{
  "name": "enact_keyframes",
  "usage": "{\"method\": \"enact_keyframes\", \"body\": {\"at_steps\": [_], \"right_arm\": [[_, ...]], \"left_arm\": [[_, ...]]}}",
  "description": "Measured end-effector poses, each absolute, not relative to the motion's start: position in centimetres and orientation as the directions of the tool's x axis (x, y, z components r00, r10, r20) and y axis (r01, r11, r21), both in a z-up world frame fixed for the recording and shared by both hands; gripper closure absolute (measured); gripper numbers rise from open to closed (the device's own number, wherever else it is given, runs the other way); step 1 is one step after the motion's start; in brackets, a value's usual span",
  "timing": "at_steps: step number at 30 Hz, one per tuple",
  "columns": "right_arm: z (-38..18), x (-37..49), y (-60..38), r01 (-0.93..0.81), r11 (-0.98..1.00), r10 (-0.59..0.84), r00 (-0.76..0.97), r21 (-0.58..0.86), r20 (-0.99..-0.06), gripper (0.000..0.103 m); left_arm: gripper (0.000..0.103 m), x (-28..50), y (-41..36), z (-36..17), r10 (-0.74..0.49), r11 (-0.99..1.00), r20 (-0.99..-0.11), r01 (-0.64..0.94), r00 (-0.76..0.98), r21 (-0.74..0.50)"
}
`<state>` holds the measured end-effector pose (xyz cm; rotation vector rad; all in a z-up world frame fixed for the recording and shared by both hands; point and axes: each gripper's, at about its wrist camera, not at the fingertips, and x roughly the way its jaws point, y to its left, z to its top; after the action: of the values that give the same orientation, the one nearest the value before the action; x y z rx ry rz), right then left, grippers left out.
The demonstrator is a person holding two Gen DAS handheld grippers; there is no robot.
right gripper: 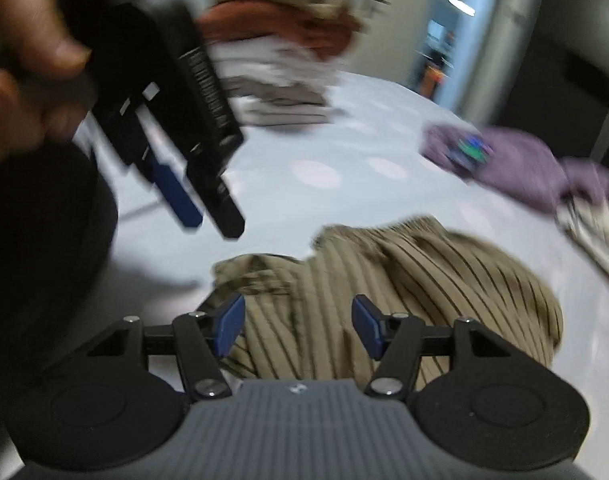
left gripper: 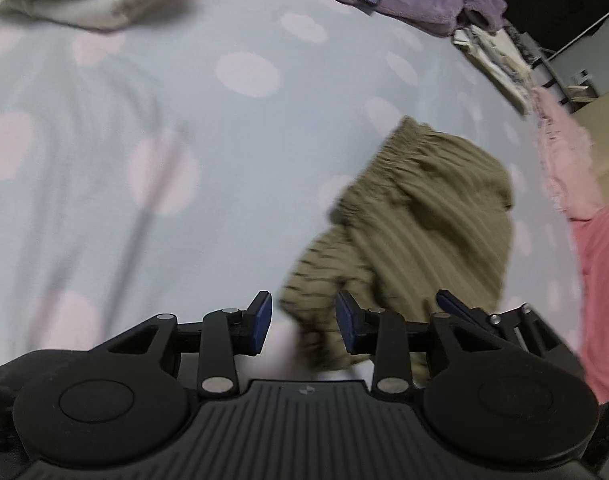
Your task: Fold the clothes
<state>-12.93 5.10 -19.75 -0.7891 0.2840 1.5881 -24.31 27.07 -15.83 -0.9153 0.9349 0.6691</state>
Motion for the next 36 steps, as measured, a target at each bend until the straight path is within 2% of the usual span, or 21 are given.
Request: {"method": "enact_keyframes", "body": {"at_steps": [5, 6, 7, 8, 13, 16, 19, 24, 26, 27, 28, 29, 33, 36], "right_arm": [[-22.5, -14.8, 6.9, -0.868, -0.266, 0.742, 0.094, -0.42, -0.663, 0.039], [-23.1, -14.8, 7.5, -0.857, -0.266, 0.731, 0.12, -0.441, -0.672, 0.048], [-23.8, -14.8, 8.1, -0.846, -0.266, 0.719, 0.145, -0.462, -0.68, 0.085], [-23.9, -14.3, 8.6, -0.857, -0.237, 0.714, 0.166, -0.458, -0.681, 0.101], [-19.5, -8.6, 9.6, -0.973, 0.084, 0.757, 0.202, -0.215, -0.621, 0.099], [-18.5, -7.2, 8.9, -0.99, 0.078, 0.791, 0.132, -0.115, -0.598, 0.097], [-19.9, -8.2, 8.8, -0.982, -0.004, 0.778, 0.117, -0.191, -0.617, 0.097], [-20.4, -9.5, 8.4, -0.98, -0.025, 0.783, 0.102, -0.196, -0.614, 0.096], [-20.5, -9.8, 8.6, -0.98, -0.037, 0.781, 0.095, -0.197, -0.618, 0.09], [-20.6, -10.1, 8.6, -0.975, -0.058, 0.78, 0.09, -0.214, -0.619, 0.073], [-20.6, -10.4, 8.3, -0.968, -0.074, 0.783, 0.094, -0.242, -0.615, 0.05], [-20.7, -10.9, 7.9, -0.957, -0.084, 0.79, 0.106, -0.278, -0.604, 0.045], [-21.0, -12.1, 7.6, -0.934, -0.114, 0.794, 0.119, -0.338, -0.597, 0.046], [-21.1, -13.0, 7.5, -0.918, -0.136, 0.794, 0.124, -0.373, -0.596, 0.057]], "left_arm": [[0.071, -25.8, 28.0, -16.7, 0.101, 0.443, -0.899, -0.829, 0.425, -0.342], [0.071, -25.8, 28.1, -16.9, 0.101, 0.446, -0.901, -0.829, 0.422, -0.338], [0.071, -25.7, 28.1, -17.2, 0.092, 0.447, -0.901, -0.826, 0.424, -0.343], [0.071, -25.6, 28.0, -17.2, 0.082, 0.455, -0.899, -0.818, 0.431, -0.351], [0.071, -23.9, 26.9, -17.7, 0.027, 0.525, -0.861, -0.74, 0.507, -0.419], [0.071, -22.3, 26.7, -18.8, -0.018, 0.53, -0.831, -0.7, 0.555, -0.479], [0.071, -21.4, 27.3, -19.8, -0.024, 0.485, -0.795, -0.688, 0.606, -0.54], [0.071, -20.3, 28.1, -20.1, 0.087, 0.552, -0.818, -0.711, 0.569, -0.436], [0.072, -20.4, 28.5, -20.0, 0.132, 0.533, -0.797, -0.72, 0.589, -0.444], [0.072, -20.4, 28.9, -20.2, 0.155, 0.516, -0.795, -0.734, 0.586, -0.441], [0.072, -20.4, 29.3, -20.4, 0.177, 0.498, -0.794, -0.748, 0.582, -0.438], [0.072, -20.2, 29.7, -20.8, 0.19, 0.492, -0.808, -0.766, 0.558, -0.414], [0.077, -19.8, 30.7, -21.8, 0.236, 0.474, -0.84, -0.812, 0.489, -0.34], [0.077, -20.3, 30.5, -21.0, 0.28, 0.462, -0.835, -0.829, 0.473, -0.315]]}}
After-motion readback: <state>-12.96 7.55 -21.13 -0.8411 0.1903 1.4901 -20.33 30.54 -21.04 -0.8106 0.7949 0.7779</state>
